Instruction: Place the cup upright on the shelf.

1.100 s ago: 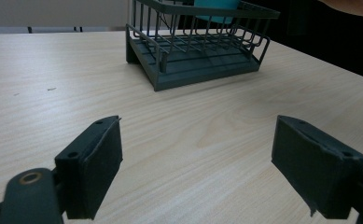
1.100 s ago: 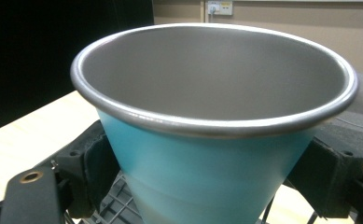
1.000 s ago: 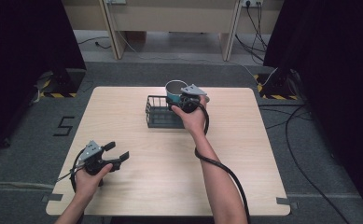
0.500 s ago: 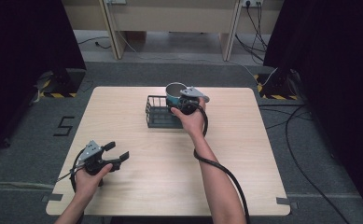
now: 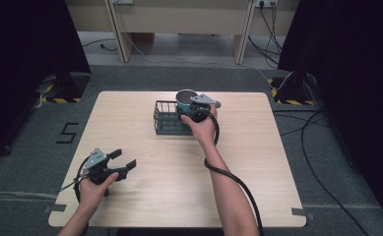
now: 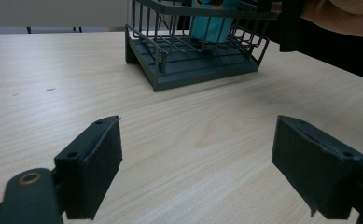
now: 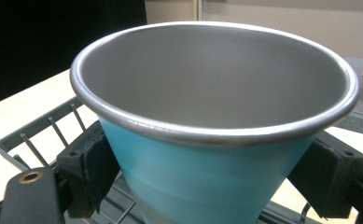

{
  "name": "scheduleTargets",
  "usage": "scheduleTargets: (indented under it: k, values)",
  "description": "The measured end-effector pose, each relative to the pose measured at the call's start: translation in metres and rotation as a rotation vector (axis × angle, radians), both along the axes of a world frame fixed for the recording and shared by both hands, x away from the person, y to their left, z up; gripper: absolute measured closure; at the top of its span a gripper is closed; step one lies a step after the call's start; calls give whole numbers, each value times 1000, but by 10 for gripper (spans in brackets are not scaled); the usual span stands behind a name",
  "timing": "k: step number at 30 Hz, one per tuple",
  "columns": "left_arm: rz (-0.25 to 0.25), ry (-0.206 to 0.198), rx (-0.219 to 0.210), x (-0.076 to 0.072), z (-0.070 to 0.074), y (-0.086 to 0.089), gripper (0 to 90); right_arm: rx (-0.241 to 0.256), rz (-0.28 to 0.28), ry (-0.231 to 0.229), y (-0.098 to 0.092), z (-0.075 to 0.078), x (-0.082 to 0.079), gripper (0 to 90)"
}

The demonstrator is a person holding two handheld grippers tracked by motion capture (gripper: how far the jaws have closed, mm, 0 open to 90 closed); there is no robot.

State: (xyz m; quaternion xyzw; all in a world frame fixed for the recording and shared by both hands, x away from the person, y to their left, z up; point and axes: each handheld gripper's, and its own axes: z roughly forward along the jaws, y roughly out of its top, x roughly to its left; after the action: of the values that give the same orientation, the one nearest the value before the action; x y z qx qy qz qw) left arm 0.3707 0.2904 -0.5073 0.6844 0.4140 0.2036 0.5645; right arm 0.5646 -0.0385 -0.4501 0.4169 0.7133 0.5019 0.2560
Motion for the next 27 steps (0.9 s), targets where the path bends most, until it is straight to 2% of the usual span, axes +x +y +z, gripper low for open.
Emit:
scheduleTargets:
  k: [8,24,27]
  values:
    - [-1,0,1,0,0,0,156,-37,12,-12,2,-1,-1,170]
    - [-3,2,0,0,0,-1,155,-36,18,-32,3,0,-8,150]
    - [-4,4,3,0,0,-1,155,-34,21,-24,3,0,-10,148]
